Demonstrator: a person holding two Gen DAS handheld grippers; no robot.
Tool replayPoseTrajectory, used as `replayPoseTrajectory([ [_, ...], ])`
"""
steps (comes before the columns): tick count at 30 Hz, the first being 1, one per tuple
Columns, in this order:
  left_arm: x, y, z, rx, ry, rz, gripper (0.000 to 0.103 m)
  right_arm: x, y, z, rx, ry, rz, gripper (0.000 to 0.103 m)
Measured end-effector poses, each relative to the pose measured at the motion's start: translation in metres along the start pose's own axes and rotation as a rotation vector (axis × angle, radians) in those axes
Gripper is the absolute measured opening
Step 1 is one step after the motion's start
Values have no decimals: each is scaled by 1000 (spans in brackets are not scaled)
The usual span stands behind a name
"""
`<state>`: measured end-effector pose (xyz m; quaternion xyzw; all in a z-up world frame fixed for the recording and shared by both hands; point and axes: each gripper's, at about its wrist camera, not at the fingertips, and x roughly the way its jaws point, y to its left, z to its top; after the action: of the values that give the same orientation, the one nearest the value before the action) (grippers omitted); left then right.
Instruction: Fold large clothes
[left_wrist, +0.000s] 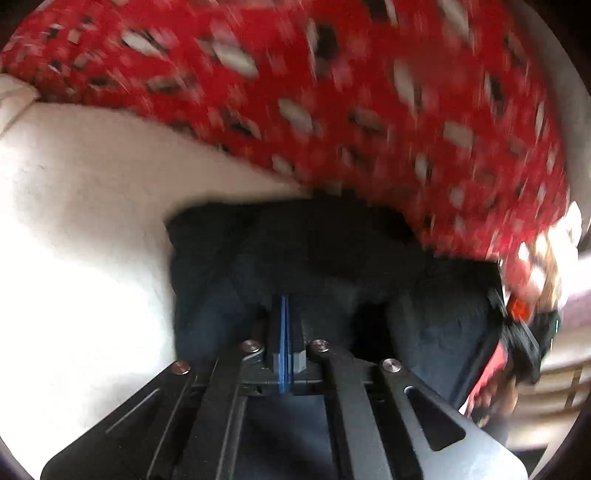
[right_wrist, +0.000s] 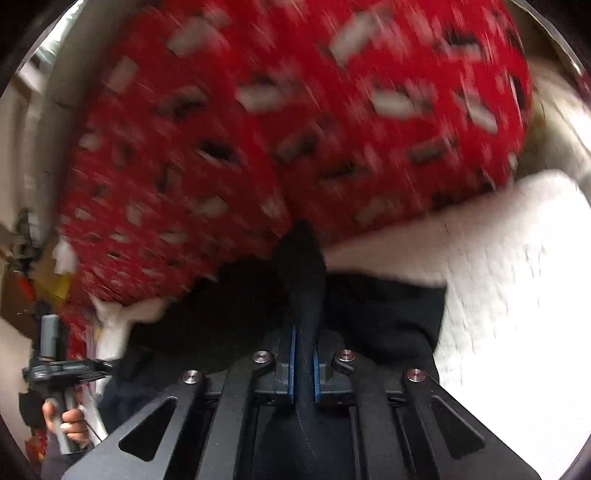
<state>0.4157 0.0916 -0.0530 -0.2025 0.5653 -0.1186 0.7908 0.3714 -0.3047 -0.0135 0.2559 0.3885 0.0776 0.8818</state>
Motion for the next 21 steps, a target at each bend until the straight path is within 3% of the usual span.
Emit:
replayPoseTrajectory([
  [2, -4, 15, 10, -52, -48, 24, 0, -25, -6, 5, 28, -113, 57, 5],
  [4, 1, 40, 17, -156, -34, 38, 0, -28, -29, 7, 109, -141, 49, 5],
  [8, -1, 64, 14, -224, -6, -71, 0, 10, -75, -10, 220, 15, -110, 5],
  [11, -11, 47, 14, -160, -18, -109, 0, 17, -82, -27, 234, -9, -85, 6],
  [12, -12, 39, 16, -141, -16, -118, 5, 17, -82, -29, 242, -19, -82, 6],
  [14, -6, 15, 21, -88, -2, -112, 31, 18, -85, -31, 266, -23, -75, 6],
  [15, 0, 8, 22, -71, 7, -92, 58, 18, -86, -31, 274, -23, -72, 6],
  [16, 7, 0, 24, -56, 18, -63, 64, 18, -87, -31, 279, -23, -68, 7],
  [19, 34, -21, 25, 5, 77, -9, 64, 17, -89, -33, 288, -28, -55, 7],
  [21, 50, -33, 21, 63, 116, 68, 64, 16, -91, -34, 299, -30, -41, 7],
])
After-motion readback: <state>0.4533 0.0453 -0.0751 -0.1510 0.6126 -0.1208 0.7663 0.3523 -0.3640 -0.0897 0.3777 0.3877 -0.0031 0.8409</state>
